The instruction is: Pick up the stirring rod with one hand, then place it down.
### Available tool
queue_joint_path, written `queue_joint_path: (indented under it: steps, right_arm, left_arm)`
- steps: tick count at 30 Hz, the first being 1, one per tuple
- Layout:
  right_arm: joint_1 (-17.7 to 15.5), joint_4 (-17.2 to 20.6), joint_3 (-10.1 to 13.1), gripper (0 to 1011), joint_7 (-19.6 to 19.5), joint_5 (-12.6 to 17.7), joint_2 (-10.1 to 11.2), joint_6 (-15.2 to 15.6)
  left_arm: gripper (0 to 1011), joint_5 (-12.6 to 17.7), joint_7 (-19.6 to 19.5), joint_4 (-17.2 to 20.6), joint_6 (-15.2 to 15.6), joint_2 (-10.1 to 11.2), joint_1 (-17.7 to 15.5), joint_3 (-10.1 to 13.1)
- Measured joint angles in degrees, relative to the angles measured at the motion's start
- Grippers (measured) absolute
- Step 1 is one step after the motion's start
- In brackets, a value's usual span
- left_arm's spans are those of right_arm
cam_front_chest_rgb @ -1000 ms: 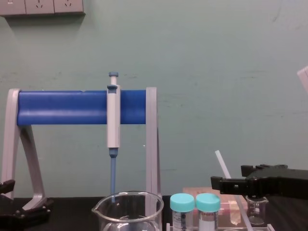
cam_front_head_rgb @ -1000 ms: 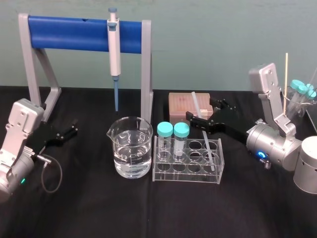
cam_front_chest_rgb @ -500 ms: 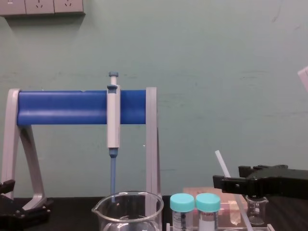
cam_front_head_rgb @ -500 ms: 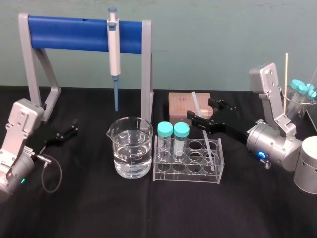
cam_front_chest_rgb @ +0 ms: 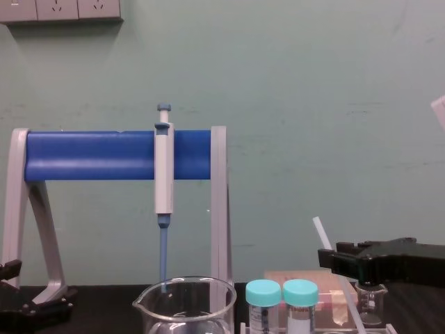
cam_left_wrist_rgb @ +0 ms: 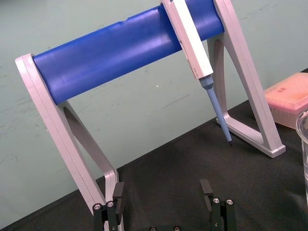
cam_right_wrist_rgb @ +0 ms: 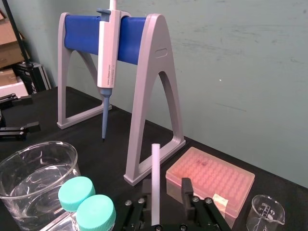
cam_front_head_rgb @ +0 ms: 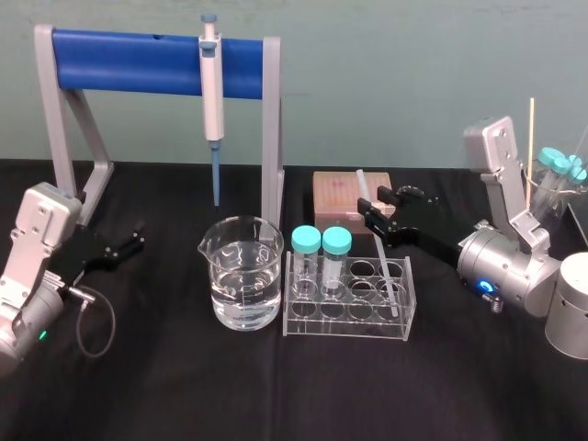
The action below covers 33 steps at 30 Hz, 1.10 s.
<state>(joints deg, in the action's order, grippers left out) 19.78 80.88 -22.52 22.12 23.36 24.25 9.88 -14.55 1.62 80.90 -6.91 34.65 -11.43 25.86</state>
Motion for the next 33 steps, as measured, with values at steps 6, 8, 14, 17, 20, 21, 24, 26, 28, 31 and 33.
queue_joint_path:
  steps: [6, 8, 14, 17, 20, 21, 24, 26, 28, 31, 33]
  right_arm:
    - [0.0, 0.0, 0.0, 235, 0.0, 0.01, 0.0, 0.0]
    - [0.0, 0.0, 0.0, 175, 0.0, 0.01, 0.0, 0.0]
    - [0.0, 0.0, 0.0, 71, 0.0, 0.02, 0.01, 0.0]
    - [0.0, 0.0, 0.0, 71, 0.0, 0.02, 0.0, 0.0]
    - [0.0, 0.0, 0.0, 71, 0.0, 0.02, 0.0, 0.0]
    - [0.0, 0.0, 0.0, 71, 0.0, 0.02, 0.0, 0.0]
    - [-0.72, 0.05, 0.68, 71, -0.03, -0.11, -0.38, -2.67]
    - [-1.36, 0.24, 1.44, 71, -0.02, -0.1, -0.82, -5.2]
    - [-1.98, 0.49, 2.21, 71, 0.08, 0.14, -1.33, -7.32]
    - [-2.52, 0.79, 3.04, 70, 0.38, 0.62, -1.81, -9.09]
    - [-2.94, 0.98, 3.75, 71, 0.77, 1.16, -2.17, -10.41]
  left_arm:
    - [1001, 0.0, 0.0, 0.0, 0.0, 0.0, 0.0, 0.0]
    - [1000, 0.0, 0.0, 0.0, 0.0, 0.0, 0.0, 0.0]
    - [1000, 0.0, 0.0, 0.0, 0.0, 0.0, 0.0, 0.0]
    - [1000, 0.0, 0.0, 0.0, 0.0, 0.0, 0.0, 0.0]
    - [1000, 0.0, 0.0, 0.0, 0.0, 0.0, 0.0, 0.0]
    - [1000, 0.0, 0.0, 0.0, 0.0, 0.0, 0.0, 0.0]
    - [1000, 0.0, 0.0, 0.0, 0.0, 0.0, 0.0, 0.0]
    - [1000, 0.0, 0.0, 0.0, 0.0, 0.0, 0.0, 0.0]
    - [1001, 0.0, 0.0, 0.0, 0.0, 0.0, 0.0, 0.0]
    - [1000, 0.0, 0.0, 0.0, 0.0, 0.0, 0.0, 0.0]
    - [1000, 0.0, 0.0, 0.0, 0.0, 0.0, 0.0, 0.0]
